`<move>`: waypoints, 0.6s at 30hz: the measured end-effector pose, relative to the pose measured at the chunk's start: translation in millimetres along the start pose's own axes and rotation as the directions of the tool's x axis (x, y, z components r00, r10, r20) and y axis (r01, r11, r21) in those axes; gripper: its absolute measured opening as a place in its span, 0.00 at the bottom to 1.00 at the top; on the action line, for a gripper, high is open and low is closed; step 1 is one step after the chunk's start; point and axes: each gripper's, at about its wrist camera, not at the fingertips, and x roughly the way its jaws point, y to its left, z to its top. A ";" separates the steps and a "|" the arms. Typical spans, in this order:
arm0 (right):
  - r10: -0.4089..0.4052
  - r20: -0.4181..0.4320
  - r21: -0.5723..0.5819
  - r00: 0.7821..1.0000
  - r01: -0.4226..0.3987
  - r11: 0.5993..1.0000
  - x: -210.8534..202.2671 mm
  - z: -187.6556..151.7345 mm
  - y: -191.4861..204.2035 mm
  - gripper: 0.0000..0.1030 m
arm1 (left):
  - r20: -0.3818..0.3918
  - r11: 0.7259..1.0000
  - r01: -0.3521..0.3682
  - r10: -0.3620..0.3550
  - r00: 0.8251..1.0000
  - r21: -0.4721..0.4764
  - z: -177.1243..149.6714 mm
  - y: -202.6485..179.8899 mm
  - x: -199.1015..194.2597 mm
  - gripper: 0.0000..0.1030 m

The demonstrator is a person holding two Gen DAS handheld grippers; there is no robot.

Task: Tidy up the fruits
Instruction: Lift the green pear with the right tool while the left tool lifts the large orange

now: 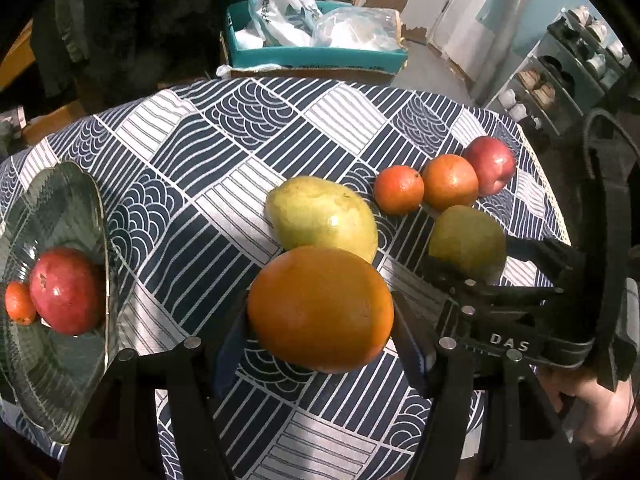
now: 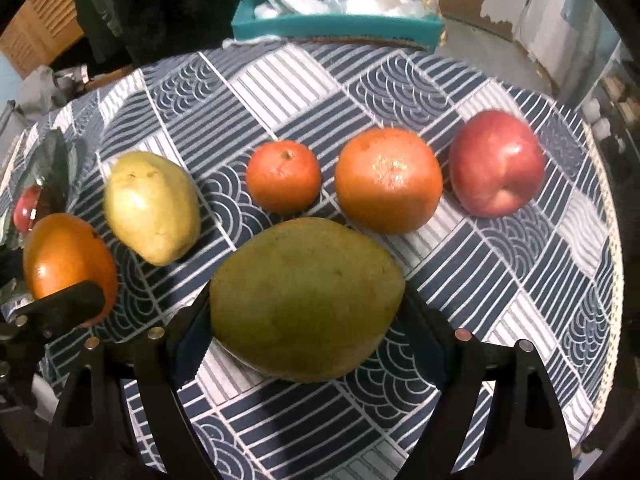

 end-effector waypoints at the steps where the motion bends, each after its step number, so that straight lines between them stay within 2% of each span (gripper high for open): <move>1: -0.001 0.015 -0.002 1.000 0.001 1.000 -6.3 0.7 1.2 0.82 | 0.005 1.000 -0.001 0.001 1.000 0.003 0.1 -0.6 -2.1 0.66; 18: -0.006 0.194 -0.040 0.981 0.014 0.999 -85.4 12.6 17.3 0.82 | 0.104 1.000 -0.003 0.003 0.995 0.000 4.8 0.4 -58.3 0.66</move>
